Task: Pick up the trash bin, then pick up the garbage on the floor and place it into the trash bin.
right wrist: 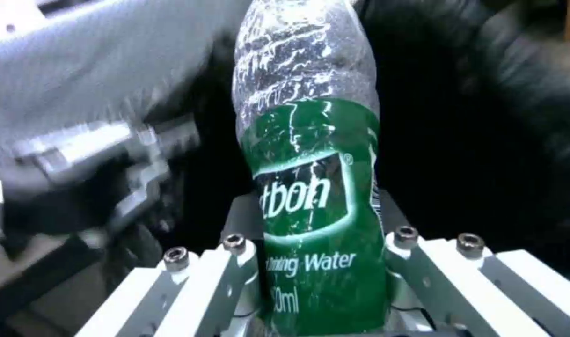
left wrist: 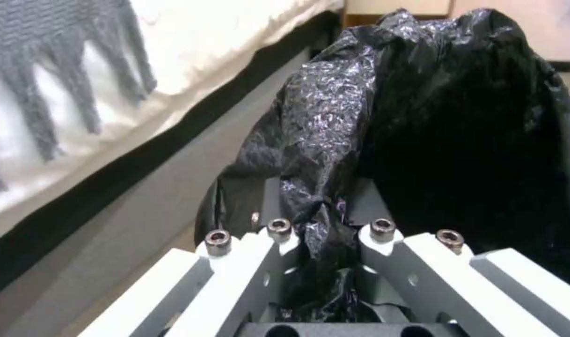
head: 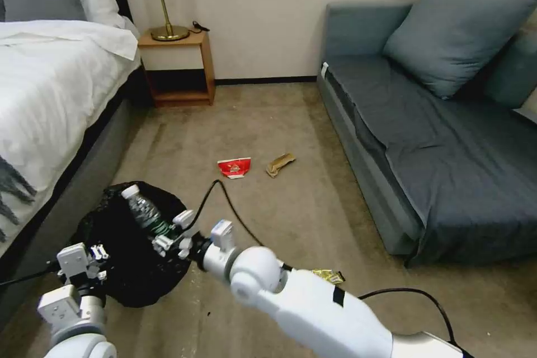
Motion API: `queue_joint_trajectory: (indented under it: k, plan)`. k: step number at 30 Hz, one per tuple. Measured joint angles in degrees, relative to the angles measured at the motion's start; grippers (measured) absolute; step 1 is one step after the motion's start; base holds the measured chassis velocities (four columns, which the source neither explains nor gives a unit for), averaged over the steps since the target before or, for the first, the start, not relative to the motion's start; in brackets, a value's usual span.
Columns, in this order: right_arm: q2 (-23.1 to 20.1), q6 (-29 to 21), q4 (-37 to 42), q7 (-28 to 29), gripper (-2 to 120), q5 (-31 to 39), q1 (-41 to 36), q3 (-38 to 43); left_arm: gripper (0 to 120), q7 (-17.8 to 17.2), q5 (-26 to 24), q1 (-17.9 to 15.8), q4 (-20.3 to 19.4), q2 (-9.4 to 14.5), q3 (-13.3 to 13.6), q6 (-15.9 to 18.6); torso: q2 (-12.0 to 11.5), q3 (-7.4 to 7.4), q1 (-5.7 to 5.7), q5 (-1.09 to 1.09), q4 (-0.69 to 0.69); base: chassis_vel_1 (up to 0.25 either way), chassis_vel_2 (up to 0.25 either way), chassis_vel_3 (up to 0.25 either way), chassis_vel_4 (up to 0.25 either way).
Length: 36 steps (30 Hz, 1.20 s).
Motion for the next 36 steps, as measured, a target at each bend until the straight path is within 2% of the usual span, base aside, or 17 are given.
queue_joint_trajectory:
  k: [8, 11, 12, 20, 21, 24, 28, 31, 33, 36]
  plan:
    - [1.1, -0.3, -3.3, 1.8, 27, -1.9, -0.2, 0.0, 7, 2.7, -0.5, 0.4, -0.5, 0.0, 0.0, -0.8, 0.0, 0.0, 0.0, 0.0, -0.01, 0.0, 0.0, 0.0, 0.0]
    - [0.8, -0.2, -3.6, 1.9, 42, -2.4, -0.2, 0.7, 7, 2.8, -0.6, 0.1, -0.3, 0.2, 0.0, -0.8, 0.0, 0.0, 0.0, 0.01, -0.01, 0.0, 0.0, 0.0, 0.0]
    - [0.8, -0.2, -3.6, 1.9, 42, -2.4, -0.2, 0.7, 7, 2.8, -0.6, 0.1, -0.3, 0.2, 0.0, -0.8, 0.0, 0.0, 0.0, 0.01, -0.01, 0.0, 0.0, 0.0, 0.0]
    - [-1.0, -0.4, -3.0, 1.1, 72, -4.8, -0.8, 1.9, 7, 2.3, -0.6, -0.7, 1.7, 0.6, 0.0, -0.8, 0.0, 0.0, 0.0, 0.0, -0.02, 0.0, 0.0, 0.0, 0.0]
    - [-1.0, -0.4, -3.0, 1.1, 72, -4.8, -0.8, 1.9, 7, 2.3, -0.6, -0.7, 1.7, 0.6, 0.0, -0.8, 0.0, 0.0, 0.0, 0.0, -0.02, 0.0, 0.0, 0.0, 0.0]
    - [-1.5, -0.6, -2.9, 0.6, 89, -7.0, -1.4, 2.4, 7, 2.1, -0.8, -0.8, 2.0, 0.9, 0.0, -0.8, 0.0, 0.0, 0.0, 0.01, -0.01, 0.0, 0.0, 0.0, 0.0]
    - [-2.7, -0.6, -2.1, 0.5, 98, -7.8, -2.1, 3.2, 7, 2.0, -0.9, -0.9, 2.2, 1.2, -0.1, -0.7, 0.0, 0.0, 0.0, 0.01, 0.0, 0.0, 0.0, 0.0, 0.0]
    - [-5.1, -2.7, 0.0, -1.1, 99, -8.1, -3.0, 4.7, 7, 1.9, -1.0, -1.0, 2.6, 1.5, -0.4, -0.7, 0.0, 0.0, 0.0, 0.02, -0.01, 0.0, 0.0, 0.0, 0.0]
    - [-9.0, -6.2, 2.3, -6.2, 100, -8.7, -4.7, 8.0, 7, 1.7, -0.9, -1.2, 3.7, 1.8, -0.7, -0.9, 0.0, 0.0, 0.0, 0.02, -0.01, 0.0, 0.0, 0.0, 0.0]
    - [-13.1, -7.4, 2.8, -15.2, 100, -14.3, -7.2, 12.5, 7, 1.4, -0.9, -1.4, 4.8, 1.9, -0.8, -1.2, 0.0, 0.0, 0.0, 0.02, -0.01, 0.0, 0.0, 0.0, 0.0]
